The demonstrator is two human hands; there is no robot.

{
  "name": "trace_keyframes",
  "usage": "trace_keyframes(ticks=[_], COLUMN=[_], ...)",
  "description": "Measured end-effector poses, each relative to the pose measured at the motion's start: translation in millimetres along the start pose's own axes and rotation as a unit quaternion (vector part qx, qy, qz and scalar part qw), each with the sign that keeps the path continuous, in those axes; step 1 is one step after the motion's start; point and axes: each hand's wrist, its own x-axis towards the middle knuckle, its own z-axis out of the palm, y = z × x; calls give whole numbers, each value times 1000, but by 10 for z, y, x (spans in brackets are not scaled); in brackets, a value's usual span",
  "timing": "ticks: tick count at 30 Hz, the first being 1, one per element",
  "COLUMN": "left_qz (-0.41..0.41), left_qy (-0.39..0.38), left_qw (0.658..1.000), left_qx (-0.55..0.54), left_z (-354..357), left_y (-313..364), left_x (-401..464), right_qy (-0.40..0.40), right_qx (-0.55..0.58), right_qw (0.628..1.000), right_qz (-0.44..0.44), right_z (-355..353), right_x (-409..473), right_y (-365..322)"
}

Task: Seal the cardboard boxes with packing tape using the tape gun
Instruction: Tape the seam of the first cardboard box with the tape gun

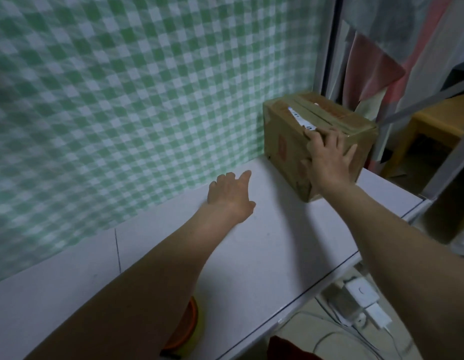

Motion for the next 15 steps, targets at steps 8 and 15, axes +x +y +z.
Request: trace_keyframes(ticks=[8,15], left_qz=[-26,-58], left_qy=[-11,-1], left_qw=[1000,998], left_qx=[-10,-25], left_z=[90,-60], left_y=[-390,-814], left_x=[-184,-771], right_qy=[-46,-140], right_qx=[-40,-107], right_qw=[998,978], right_qz=[9,-115], right_z=[-65,-29], right_x=[53,-970], right_y=[-32,-836])
